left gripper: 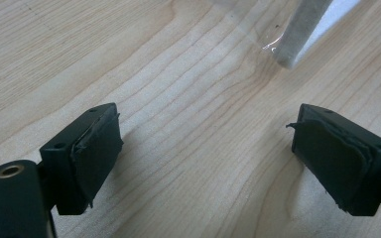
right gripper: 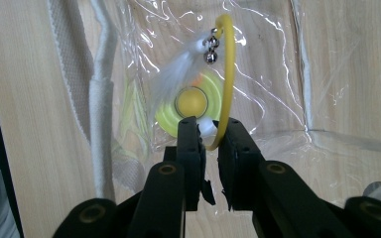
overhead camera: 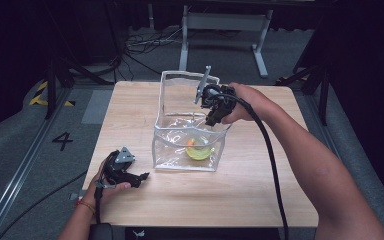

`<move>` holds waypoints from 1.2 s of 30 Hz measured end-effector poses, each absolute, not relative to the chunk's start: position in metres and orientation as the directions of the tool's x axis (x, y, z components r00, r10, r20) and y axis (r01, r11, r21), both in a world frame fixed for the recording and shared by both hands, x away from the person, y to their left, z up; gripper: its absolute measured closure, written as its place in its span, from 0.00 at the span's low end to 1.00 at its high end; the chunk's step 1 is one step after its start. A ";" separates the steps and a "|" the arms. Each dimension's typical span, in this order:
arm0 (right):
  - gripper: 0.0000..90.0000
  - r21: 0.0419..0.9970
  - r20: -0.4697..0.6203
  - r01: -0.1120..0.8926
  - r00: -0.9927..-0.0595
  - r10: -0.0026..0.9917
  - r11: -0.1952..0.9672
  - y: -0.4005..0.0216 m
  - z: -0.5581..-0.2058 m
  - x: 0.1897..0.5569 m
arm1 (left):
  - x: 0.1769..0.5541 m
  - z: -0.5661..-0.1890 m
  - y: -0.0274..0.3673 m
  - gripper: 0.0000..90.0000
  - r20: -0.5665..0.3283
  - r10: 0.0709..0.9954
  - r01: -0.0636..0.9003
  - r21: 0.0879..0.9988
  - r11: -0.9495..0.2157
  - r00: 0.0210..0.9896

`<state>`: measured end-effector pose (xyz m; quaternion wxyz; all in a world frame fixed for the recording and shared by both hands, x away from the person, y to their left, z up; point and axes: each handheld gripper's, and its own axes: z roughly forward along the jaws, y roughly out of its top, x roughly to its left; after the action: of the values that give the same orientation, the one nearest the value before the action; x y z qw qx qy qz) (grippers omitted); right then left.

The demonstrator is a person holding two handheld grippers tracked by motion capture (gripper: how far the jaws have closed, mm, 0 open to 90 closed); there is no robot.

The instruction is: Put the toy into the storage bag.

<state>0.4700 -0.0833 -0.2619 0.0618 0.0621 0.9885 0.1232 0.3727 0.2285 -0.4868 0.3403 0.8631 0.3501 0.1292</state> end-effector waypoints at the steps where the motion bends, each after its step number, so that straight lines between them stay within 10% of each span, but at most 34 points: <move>1: 0.86 0.258 -0.107 0.111 -0.984 0.143 0.960 -0.084 -0.261 0.470 | 0.373 -0.487 0.228 0.14 -0.015 0.692 0.517 0.678 -0.523 0.721; 36: 0.54 0.455 -0.235 0.125 -0.938 0.255 0.881 -0.133 -0.211 0.447 | 0.373 -0.487 0.229 0.14 -0.008 0.692 0.512 0.678 -0.527 0.722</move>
<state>0.4473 -0.1329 -0.2113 0.1456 0.0991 0.9589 0.2224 0.3729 0.2288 -0.4866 0.3391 0.8637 0.3486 0.1323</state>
